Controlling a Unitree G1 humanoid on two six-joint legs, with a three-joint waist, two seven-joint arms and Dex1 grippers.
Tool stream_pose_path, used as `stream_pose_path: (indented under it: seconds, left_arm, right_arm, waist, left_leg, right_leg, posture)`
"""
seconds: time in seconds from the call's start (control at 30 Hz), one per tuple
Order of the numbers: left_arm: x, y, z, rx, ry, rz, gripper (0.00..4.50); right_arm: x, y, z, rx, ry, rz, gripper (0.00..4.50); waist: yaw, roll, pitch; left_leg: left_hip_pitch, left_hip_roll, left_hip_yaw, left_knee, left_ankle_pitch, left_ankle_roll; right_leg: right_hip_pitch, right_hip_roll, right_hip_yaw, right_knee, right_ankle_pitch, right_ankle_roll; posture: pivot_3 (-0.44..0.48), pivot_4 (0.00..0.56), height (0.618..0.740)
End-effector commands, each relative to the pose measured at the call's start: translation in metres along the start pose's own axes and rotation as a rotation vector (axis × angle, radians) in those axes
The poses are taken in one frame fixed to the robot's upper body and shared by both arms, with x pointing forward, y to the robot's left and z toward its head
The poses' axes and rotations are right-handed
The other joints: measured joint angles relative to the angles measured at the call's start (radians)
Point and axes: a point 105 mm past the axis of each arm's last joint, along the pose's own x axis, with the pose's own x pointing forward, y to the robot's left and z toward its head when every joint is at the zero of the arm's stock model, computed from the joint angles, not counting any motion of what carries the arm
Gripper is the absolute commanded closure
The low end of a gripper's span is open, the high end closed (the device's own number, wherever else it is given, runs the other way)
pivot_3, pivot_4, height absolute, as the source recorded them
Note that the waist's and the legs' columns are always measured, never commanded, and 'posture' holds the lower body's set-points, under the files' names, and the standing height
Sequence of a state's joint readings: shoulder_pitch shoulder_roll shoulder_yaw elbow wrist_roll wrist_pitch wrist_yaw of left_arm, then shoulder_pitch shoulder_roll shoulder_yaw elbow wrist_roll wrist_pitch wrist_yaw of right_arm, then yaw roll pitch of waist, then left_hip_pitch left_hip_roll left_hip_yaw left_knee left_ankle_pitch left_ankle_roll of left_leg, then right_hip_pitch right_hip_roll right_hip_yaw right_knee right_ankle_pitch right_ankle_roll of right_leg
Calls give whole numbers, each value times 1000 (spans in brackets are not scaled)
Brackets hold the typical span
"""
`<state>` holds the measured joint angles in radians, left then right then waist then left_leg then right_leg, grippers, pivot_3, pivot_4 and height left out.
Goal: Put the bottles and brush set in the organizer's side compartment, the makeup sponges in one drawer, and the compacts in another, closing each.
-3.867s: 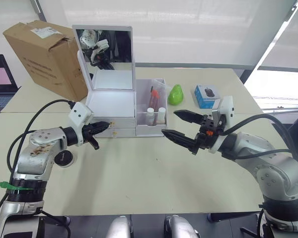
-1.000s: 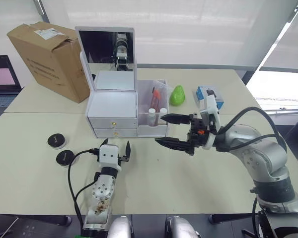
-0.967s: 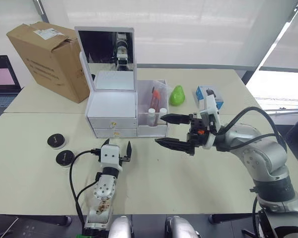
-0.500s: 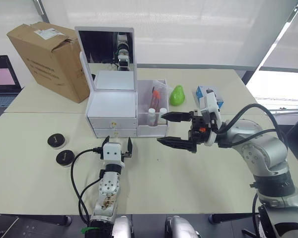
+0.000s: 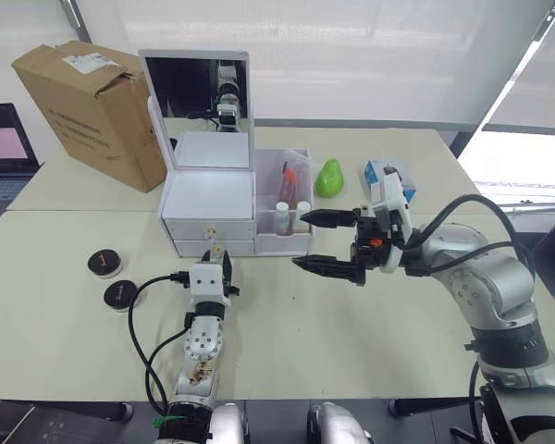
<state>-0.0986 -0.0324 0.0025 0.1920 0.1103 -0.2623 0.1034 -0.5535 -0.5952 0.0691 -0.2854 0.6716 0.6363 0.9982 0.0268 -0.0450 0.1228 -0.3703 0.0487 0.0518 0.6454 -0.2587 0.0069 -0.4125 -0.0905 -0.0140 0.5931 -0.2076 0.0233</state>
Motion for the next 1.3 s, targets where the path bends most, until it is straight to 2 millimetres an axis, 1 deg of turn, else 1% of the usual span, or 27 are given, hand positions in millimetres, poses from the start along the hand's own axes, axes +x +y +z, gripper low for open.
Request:
stream_pose_path:
  seconds: [0.03,0.2,0.33,0.4,0.5,0.57,0.7,0.8,1.2,1.27,1.3]
  left_arm:
    - [3,0,6,-22,-24,8,3951]
    - [2,0,2,-30,0,7,3952]
    - [-2,-7,0,-27,8,-57,3952]
    - [-14,-10,3,-10,-13,-115,3952]
    - [-36,-9,5,-8,-25,-167,3952]
    - [-43,-7,6,-2,-25,-179,3952]
    - [-64,2,6,16,-7,-191,3952]
    - [-75,9,5,21,13,-180,3952]
    - [-77,4,6,23,25,-198,3952]
    - [-77,5,6,26,22,-195,3221]
    - [-77,5,7,25,19,-193,2982]
  right_arm:
    - [-2,3,11,-39,-34,0,0]
    - [-3,3,14,-42,-44,-6,0]
    - [-2,3,13,-41,-41,-9,0]
    - [-2,3,13,-39,-39,-9,0]
    - [-2,4,12,-35,-36,-11,0]
    - [-3,4,11,-35,-36,-11,0]
    - [-4,2,12,-38,-30,-17,0]
    - [-5,1,13,-41,-29,-18,0]
    - [-6,-1,14,-45,-27,-23,0]
    - [-6,-1,14,-45,-28,-24,0]
    - [-6,-1,13,-45,-27,-25,0]
  waist:
    - [0,0,0]
    - [0,0,0]
    - [0,0,0]
    - [-1,0,0]
    - [-4,1,-1]
    - [-3,2,-1]
    - [-1,2,0]
    - [-2,2,0]
    - [-1,2,0]
    - [0,2,0]
    - [-1,2,0]
  left_leg:
    - [0,0,0,0,0,0]
    - [0,0,0,0,0,0]
    - [0,0,0,0,0,0]
    - [0,0,0,0,0,0]
    - [1,0,0,0,0,0]
    - [1,1,1,0,0,0]
    - [-1,1,2,0,0,0]
    - [-1,1,3,0,0,0]
    - [-3,1,3,-1,0,0]
    - [-3,1,3,-1,0,0]
    - [-3,1,3,-1,0,0]
  right_leg:
    - [0,0,0,0,0,0]
    - [0,0,0,0,0,0]
    - [0,0,0,0,0,0]
    - [0,0,0,0,-1,-1]
    - [1,-1,0,0,-1,-3]
    - [0,-2,0,-1,-2,-6]
    - [-2,-3,0,-1,-4,-3]
    - [-4,-3,0,0,-4,-3]
    - [-6,-3,0,0,-4,-3]
    - [-6,-3,0,0,-4,-3]
    - [-6,-3,0,0,-4,-3]
  posture:
    - [0,150,740]
    - [0,150,740]
    - [0,150,740]
    - [0,150,740]
    - [0,150,740]
    - [0,150,740]
    - [0,150,740]
    - [0,150,740]
    - [0,150,740]
    - [0,150,740]
    - [0,150,740]
